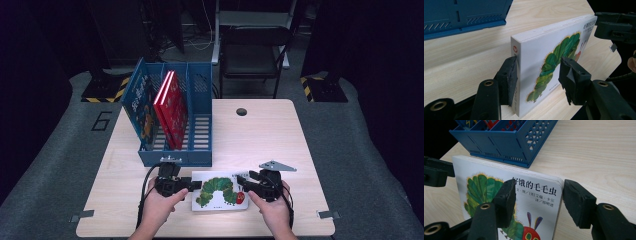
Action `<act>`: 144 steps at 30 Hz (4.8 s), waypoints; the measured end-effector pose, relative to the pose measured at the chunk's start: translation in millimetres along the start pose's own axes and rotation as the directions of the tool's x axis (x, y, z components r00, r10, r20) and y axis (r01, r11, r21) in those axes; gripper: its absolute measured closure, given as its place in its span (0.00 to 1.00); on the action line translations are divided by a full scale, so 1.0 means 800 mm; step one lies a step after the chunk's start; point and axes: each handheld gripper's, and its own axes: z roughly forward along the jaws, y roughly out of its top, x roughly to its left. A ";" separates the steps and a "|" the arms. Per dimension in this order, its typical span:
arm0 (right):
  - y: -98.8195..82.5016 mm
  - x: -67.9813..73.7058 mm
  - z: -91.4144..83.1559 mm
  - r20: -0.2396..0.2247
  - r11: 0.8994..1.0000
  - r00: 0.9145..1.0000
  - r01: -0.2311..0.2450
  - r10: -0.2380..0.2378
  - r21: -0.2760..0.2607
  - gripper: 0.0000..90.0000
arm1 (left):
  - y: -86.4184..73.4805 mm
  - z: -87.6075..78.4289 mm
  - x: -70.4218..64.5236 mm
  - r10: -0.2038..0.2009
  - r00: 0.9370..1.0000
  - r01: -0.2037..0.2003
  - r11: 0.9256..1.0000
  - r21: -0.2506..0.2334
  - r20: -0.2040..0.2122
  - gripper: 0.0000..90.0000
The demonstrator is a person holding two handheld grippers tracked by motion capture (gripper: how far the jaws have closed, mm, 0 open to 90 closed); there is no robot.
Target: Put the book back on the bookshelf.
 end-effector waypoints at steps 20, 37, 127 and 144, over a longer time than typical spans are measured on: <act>0.000 0.005 -0.017 0.005 0.998 0.999 0.033 -0.033 -0.046 0.49 | -0.004 -0.013 -0.014 0.033 0.999 -0.033 0.999 -0.021 0.009 0.54; -0.010 0.014 -0.032 -0.007 0.996 0.998 0.066 -0.067 -0.056 0.51 | -0.022 -0.019 -0.020 0.044 0.999 -0.044 0.999 -0.009 0.014 0.54; -0.029 0.002 -0.052 -0.067 0.997 0.998 0.016 -0.021 -0.075 0.73 | -0.009 0.018 -0.042 0.281 0.960 -0.278 0.948 0.153 0.002 0.49; -0.007 -0.007 -0.027 -0.076 0.996 0.997 0.017 -0.023 -0.083 0.70 | -0.005 0.020 -0.041 0.321 0.946 -0.312 0.937 0.160 -0.035 0.60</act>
